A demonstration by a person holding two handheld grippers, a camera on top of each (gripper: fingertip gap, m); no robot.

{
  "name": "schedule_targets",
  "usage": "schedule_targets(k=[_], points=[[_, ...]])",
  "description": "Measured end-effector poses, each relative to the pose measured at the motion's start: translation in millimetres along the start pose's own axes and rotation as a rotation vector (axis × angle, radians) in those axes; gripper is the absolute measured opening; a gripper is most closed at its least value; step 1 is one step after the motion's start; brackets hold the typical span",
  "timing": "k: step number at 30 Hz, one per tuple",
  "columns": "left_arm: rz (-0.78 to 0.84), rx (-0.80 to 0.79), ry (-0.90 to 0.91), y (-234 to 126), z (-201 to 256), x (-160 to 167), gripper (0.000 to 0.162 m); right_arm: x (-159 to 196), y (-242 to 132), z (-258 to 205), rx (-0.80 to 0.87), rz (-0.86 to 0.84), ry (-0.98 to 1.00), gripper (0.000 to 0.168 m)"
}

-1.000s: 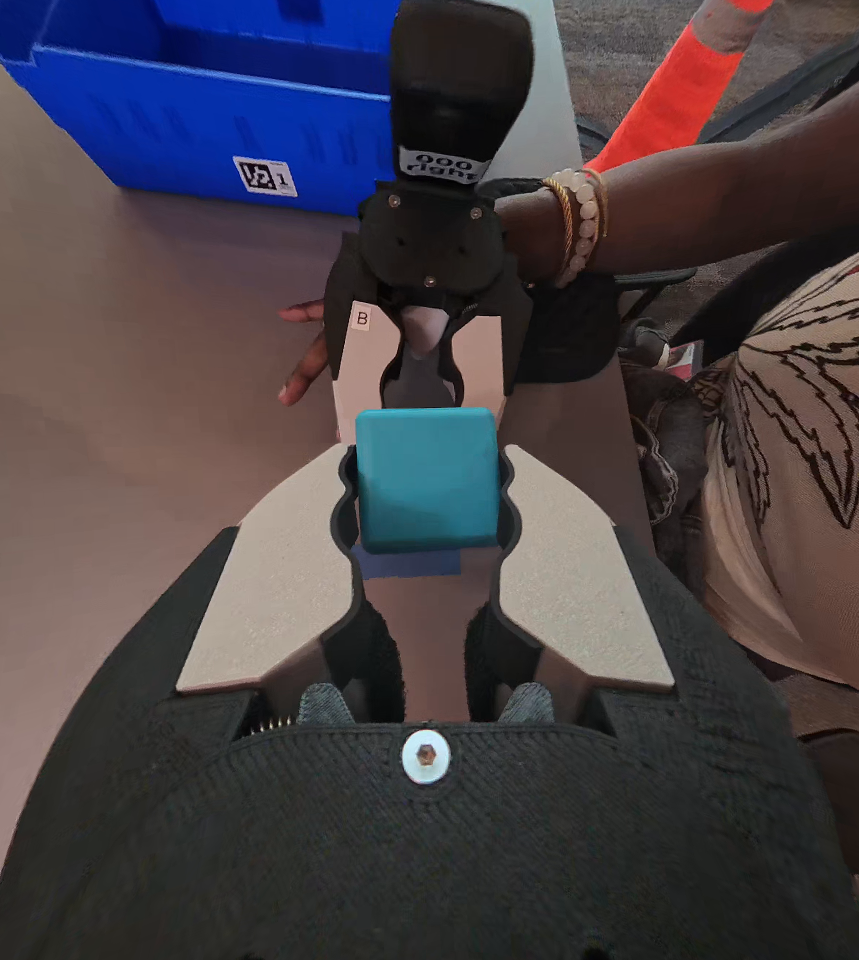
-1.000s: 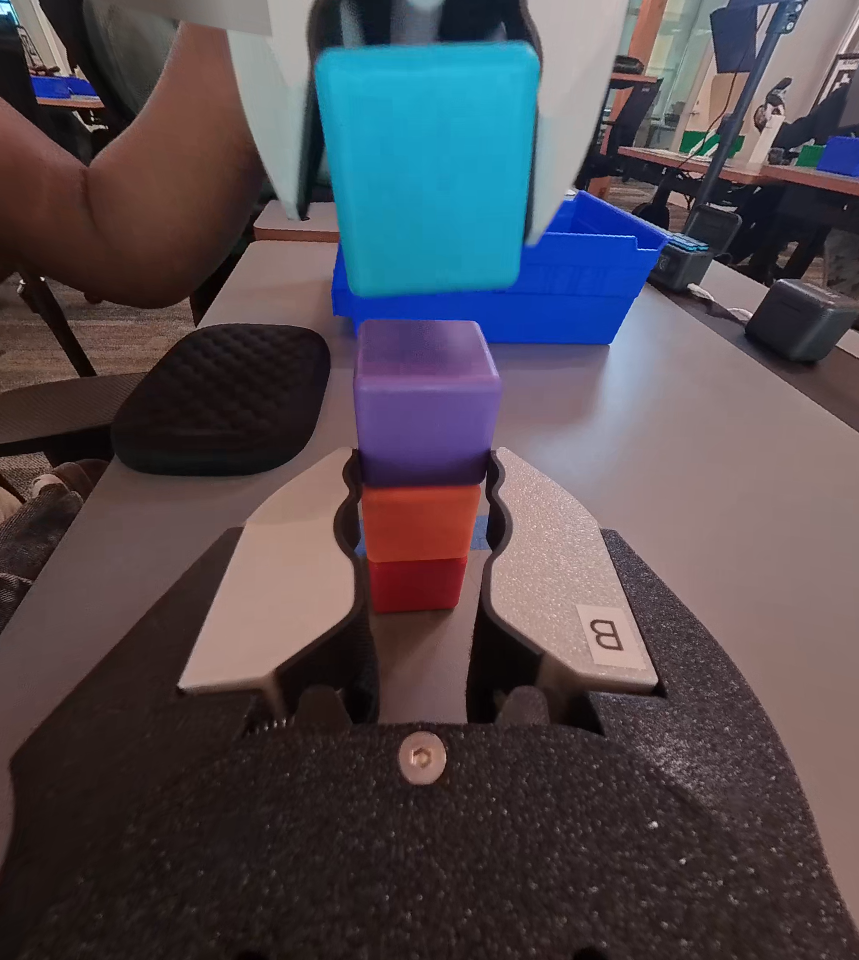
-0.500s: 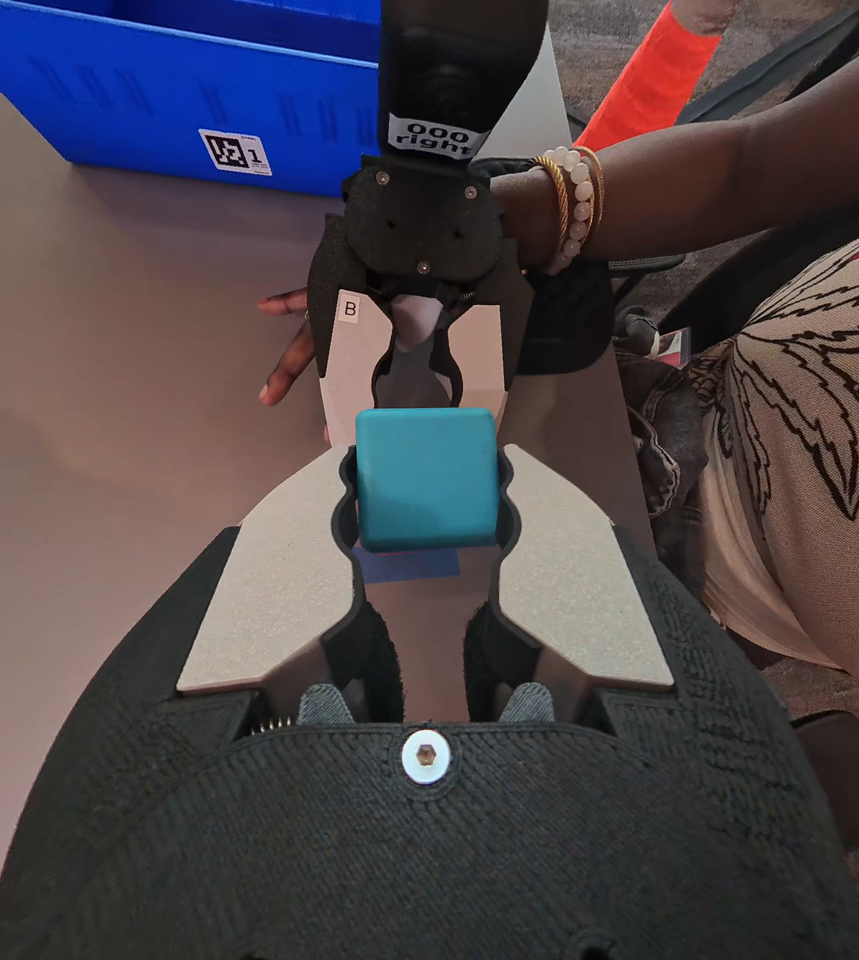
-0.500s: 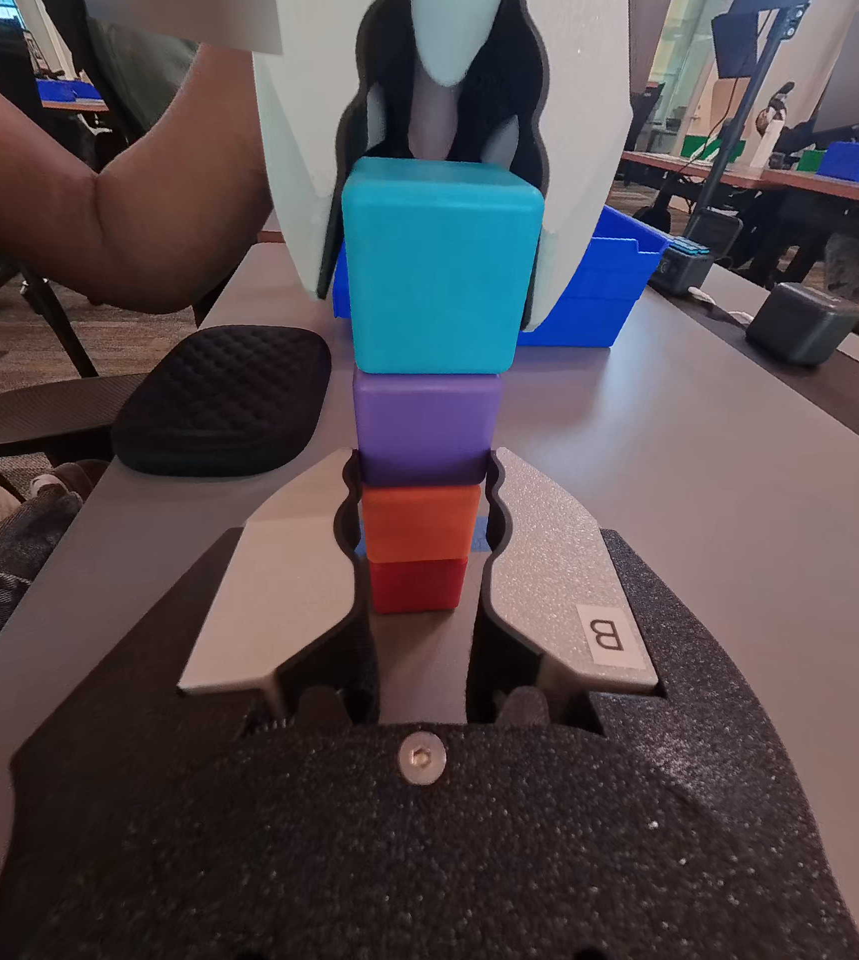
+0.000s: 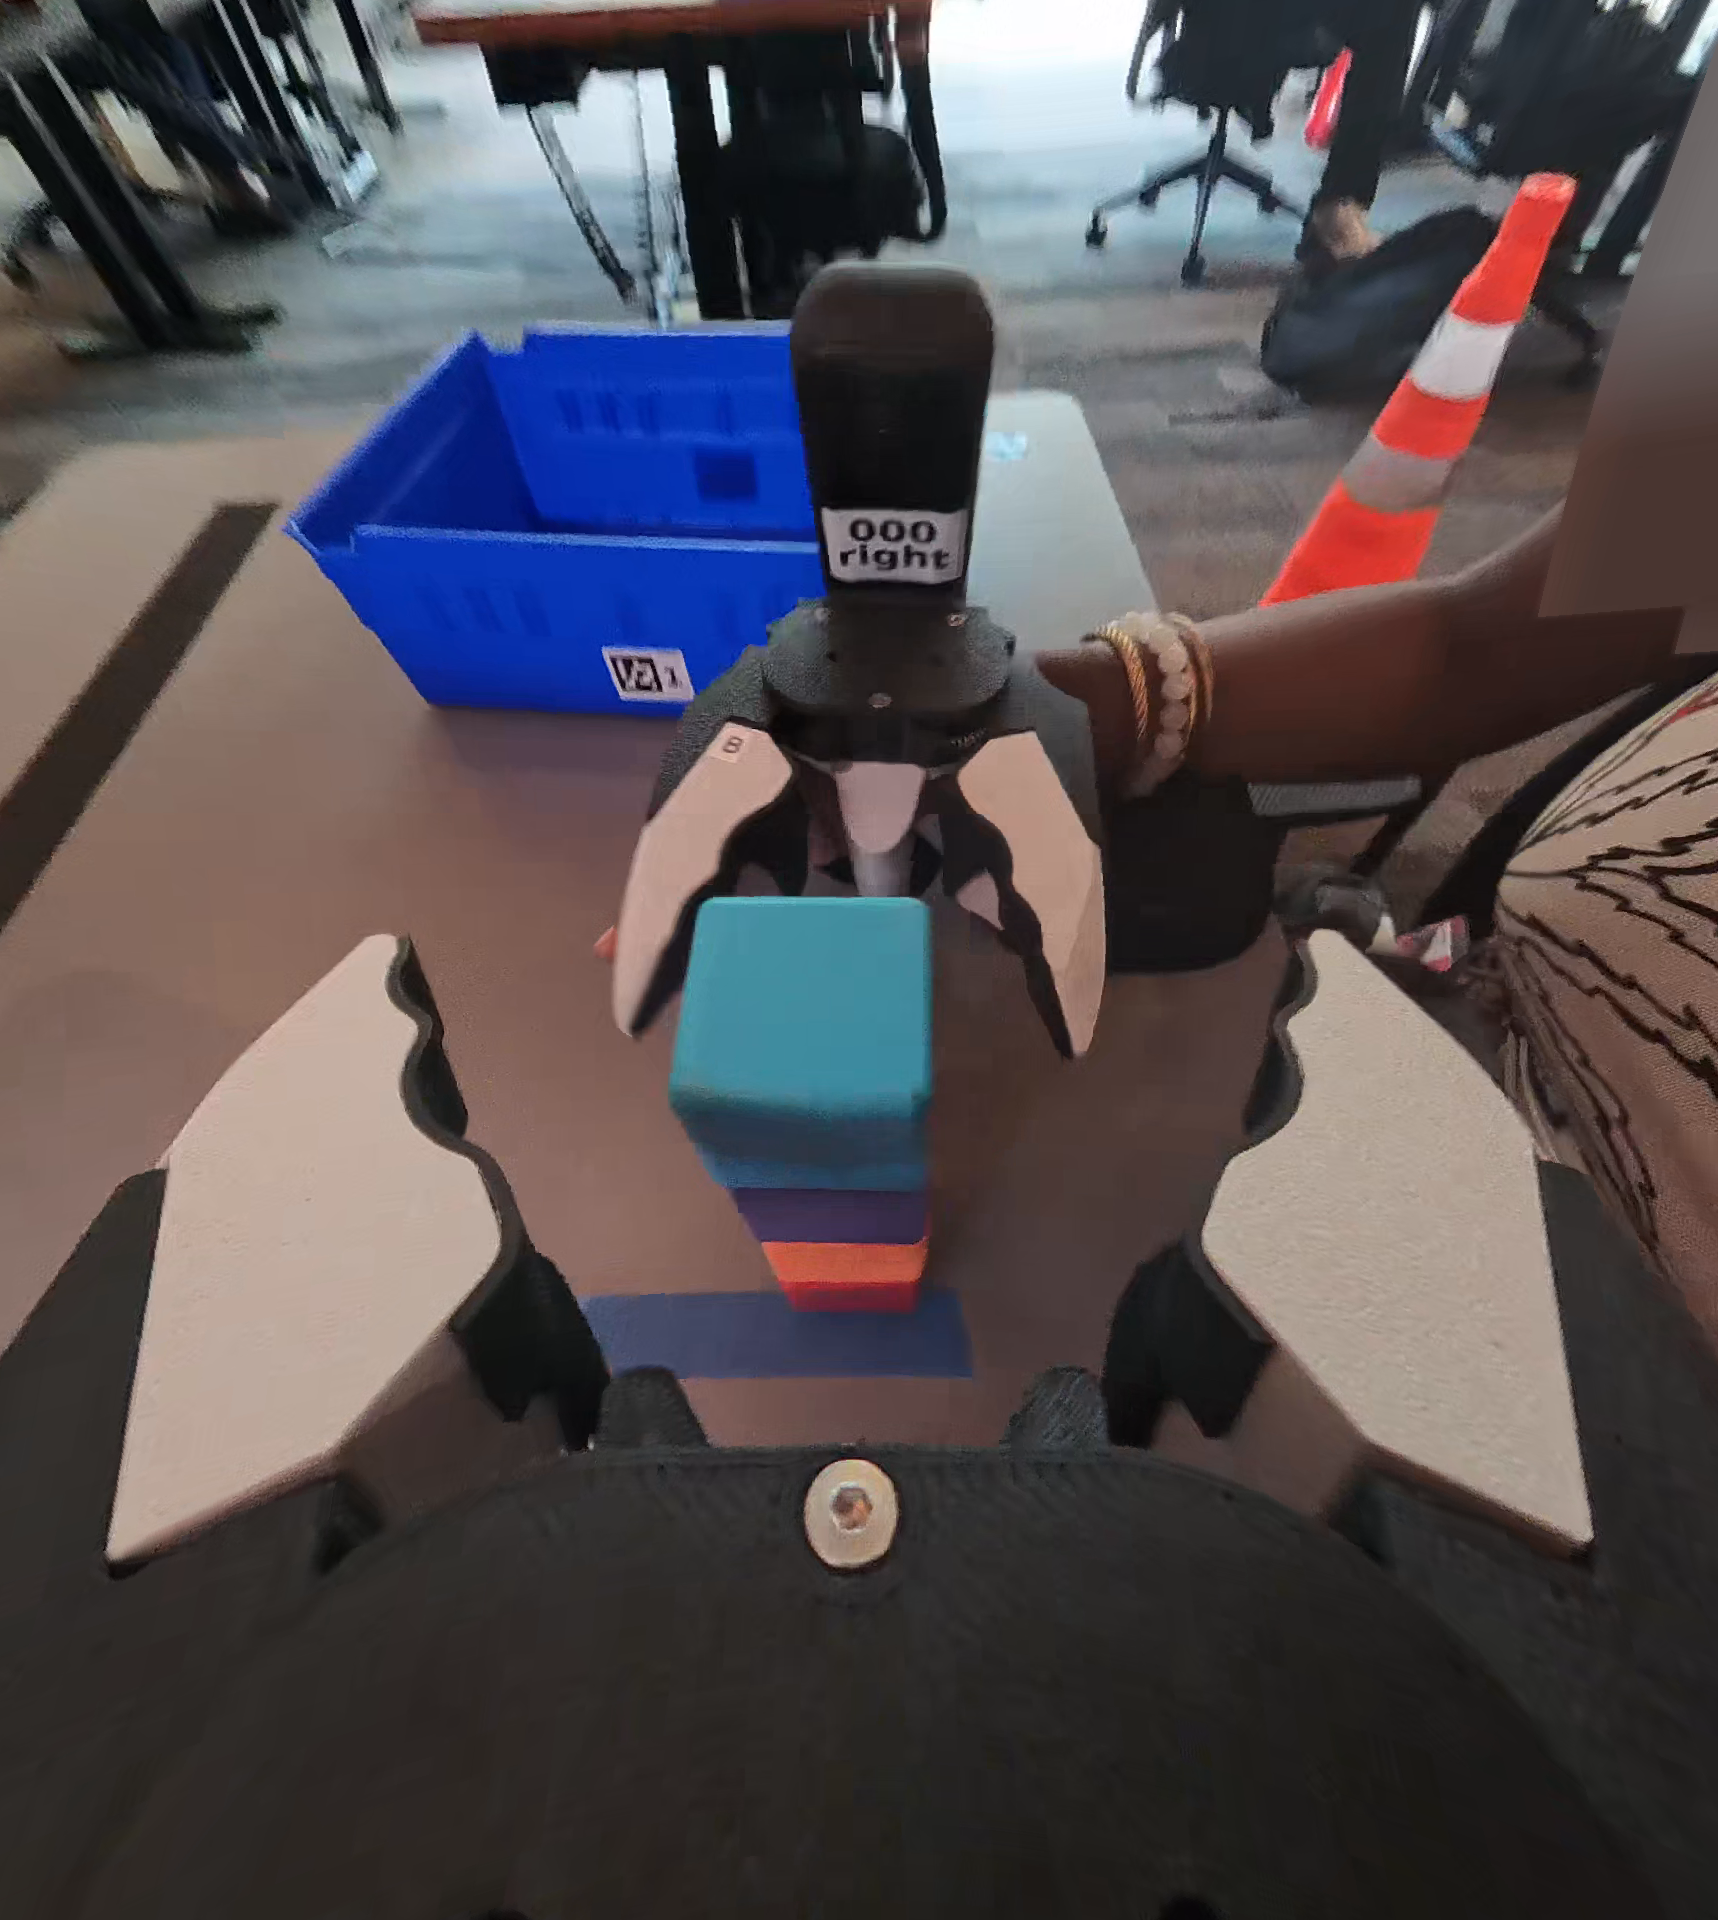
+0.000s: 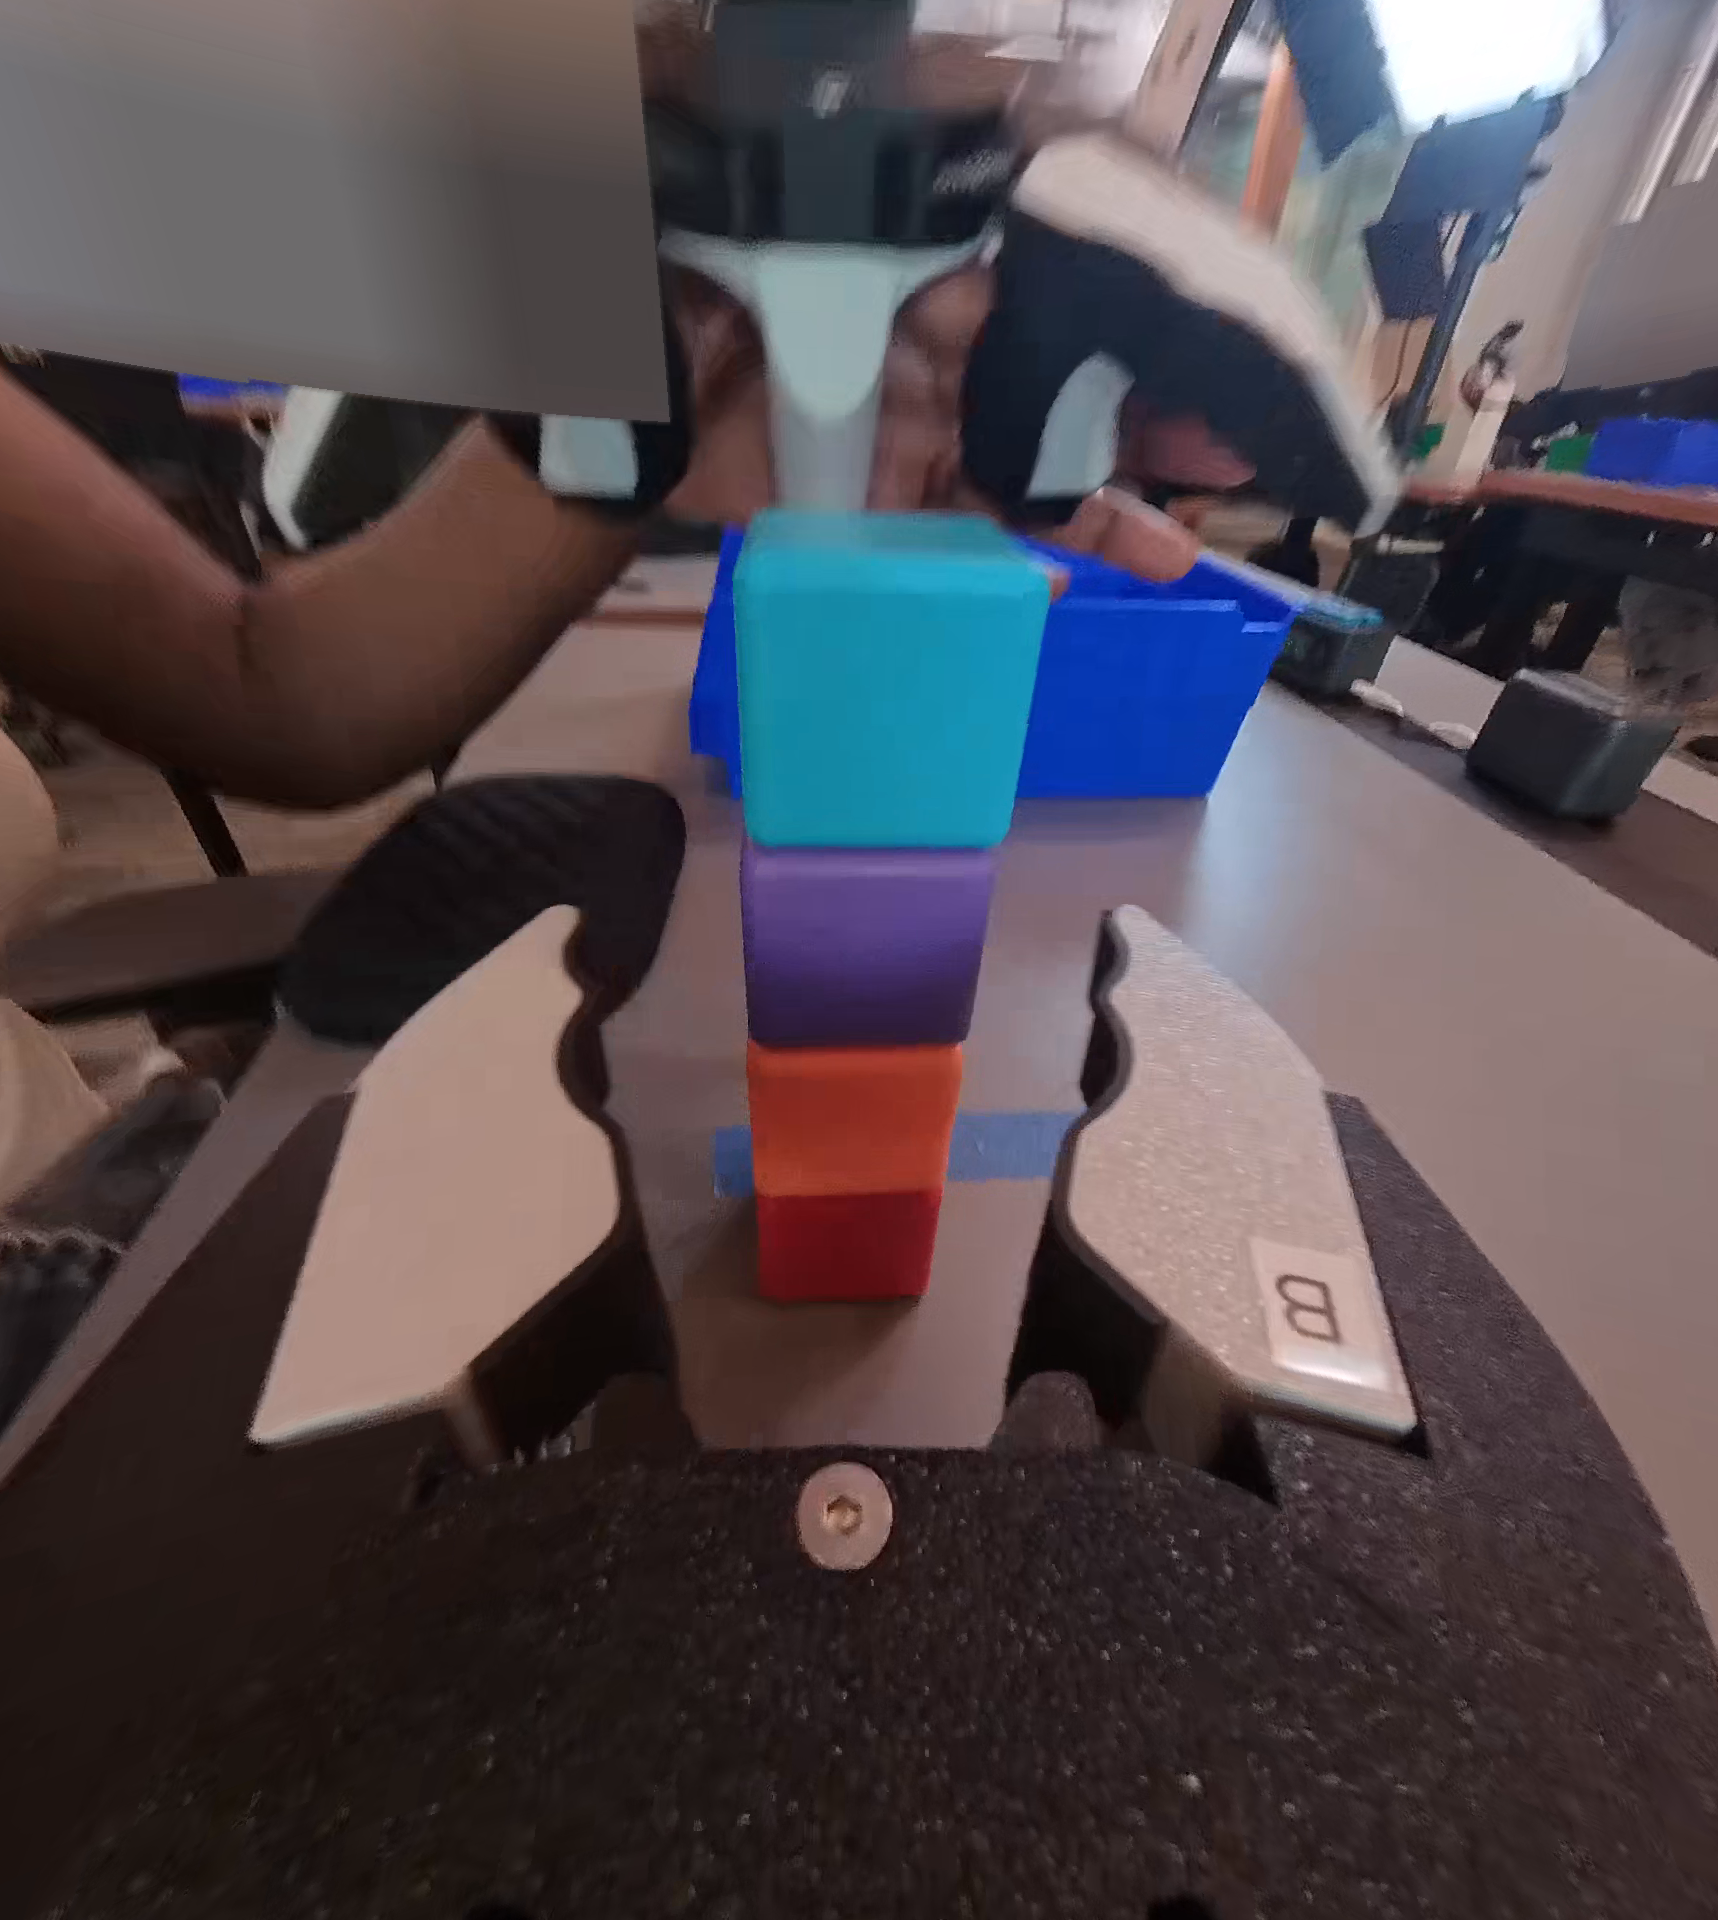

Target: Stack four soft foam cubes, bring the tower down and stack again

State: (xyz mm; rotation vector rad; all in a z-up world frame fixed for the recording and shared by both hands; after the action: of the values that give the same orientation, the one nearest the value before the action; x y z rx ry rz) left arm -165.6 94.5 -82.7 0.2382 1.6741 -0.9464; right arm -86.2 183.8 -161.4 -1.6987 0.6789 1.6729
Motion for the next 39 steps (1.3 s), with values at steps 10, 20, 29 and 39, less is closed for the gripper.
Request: schedule_targets(k=[10,20,29,39], points=[[0.609,0.070,-0.037,-28.7,22.6,24.7,0.145,-36.7,-23.8,-9.4,-0.077,0.298,0.067,0.123],[0.321,-0.051,-0.065,-7.7,6.6,69.6,0.143,-20.7,-24.5,-7.8,-0.019,0.099,-0.004,0.120],[-0.173,0.006,-0.143,17.8,7.6,120.3,0.138,16.4,-19.6,-8.7,-0.033,-0.287,-0.023,0.115],[-0.232,0.086,-0.211,29.2,9.5,131.3,0.139,27.7,-15.6,-9.7,-0.038,-0.382,-0.044,0.104]])
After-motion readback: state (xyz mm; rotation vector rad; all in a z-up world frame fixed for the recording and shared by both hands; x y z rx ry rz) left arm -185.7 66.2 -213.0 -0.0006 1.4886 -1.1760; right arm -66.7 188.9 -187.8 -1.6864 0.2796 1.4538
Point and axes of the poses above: each gripper's, where its closed fingertips meet, y out along the fingers, x out of its underside, z = x × y across the jaws, the point moved 7 cm from there along -y, back along the fingers, and after that the axes turned 4 degrees about -z, right-handed, at the moved point
